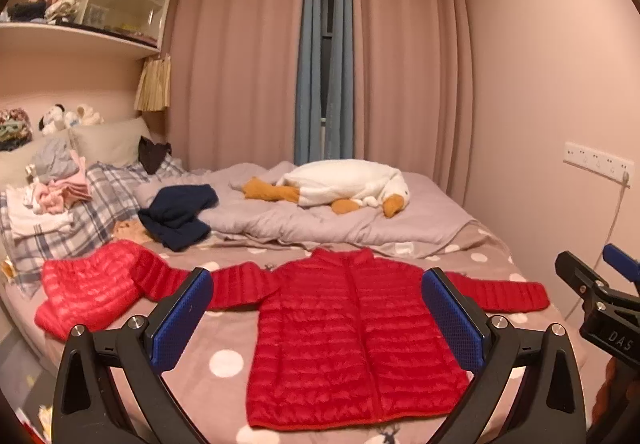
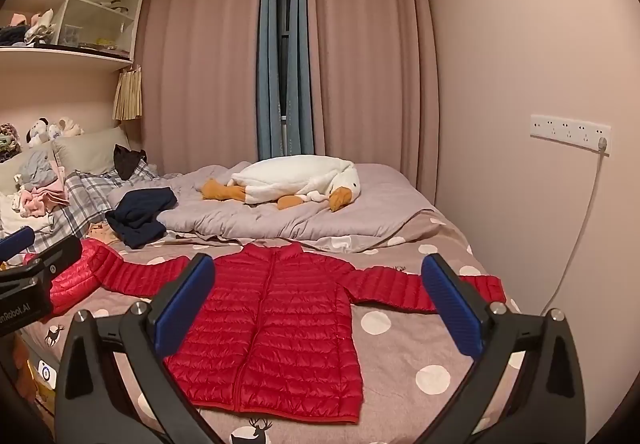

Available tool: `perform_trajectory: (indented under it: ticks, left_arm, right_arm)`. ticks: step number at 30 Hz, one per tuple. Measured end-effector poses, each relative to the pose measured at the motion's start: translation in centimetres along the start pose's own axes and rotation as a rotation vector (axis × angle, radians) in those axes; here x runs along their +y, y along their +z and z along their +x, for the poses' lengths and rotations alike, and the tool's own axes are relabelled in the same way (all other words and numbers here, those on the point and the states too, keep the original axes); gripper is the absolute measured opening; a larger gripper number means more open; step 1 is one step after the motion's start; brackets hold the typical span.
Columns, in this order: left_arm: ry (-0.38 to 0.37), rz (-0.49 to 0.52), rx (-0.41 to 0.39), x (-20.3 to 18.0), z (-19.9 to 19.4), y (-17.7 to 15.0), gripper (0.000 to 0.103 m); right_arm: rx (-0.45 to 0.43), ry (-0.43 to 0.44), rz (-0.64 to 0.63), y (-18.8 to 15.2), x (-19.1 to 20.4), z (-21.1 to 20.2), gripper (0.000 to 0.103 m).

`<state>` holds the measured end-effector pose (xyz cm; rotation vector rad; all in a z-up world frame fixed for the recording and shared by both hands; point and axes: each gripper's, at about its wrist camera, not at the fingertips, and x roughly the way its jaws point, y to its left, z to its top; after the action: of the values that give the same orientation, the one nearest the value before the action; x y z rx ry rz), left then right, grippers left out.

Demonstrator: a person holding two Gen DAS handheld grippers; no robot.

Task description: Fold large clothes

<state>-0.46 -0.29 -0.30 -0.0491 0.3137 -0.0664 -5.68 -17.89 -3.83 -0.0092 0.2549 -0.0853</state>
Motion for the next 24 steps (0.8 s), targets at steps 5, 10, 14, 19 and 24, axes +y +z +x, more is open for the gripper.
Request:
perform_trajectory:
  ticks: [5, 10, 14, 19, 24]
  left_arm:
    - [-0.009, 0.014, -0.008, -0.13, -0.22, 0.06, 0.103]
    - [-0.011, 0.039, -0.002, -0.53, -0.02, 0.05, 0.103]
    - [-0.029, 0.051, -0.002, -0.57, -0.11, -0.02, 0.103]
    - [-0.013, 0.059, -0.015, -0.57, -0.30, -0.04, 0.103]
    - [-0.018, 0.063, 0.006, -0.68, 0.04, -0.05, 0.103]
  right_arm:
    - [0.001, 0.000, 0.000, -0.21, 0.03, 0.11, 0.103]
    - [0.003, -0.002, 0.006, -0.23, 0.02, 0.19, 0.103]
    - [0.004, -0.004, 0.006, -0.26, -0.01, 0.24, 0.103]
    - [0.004, -0.026, 0.003, -0.46, -0.01, 0.41, 0.103]
    - [0.013, -0.019, 0.015, -0.63, -0.13, 0.58, 0.103]
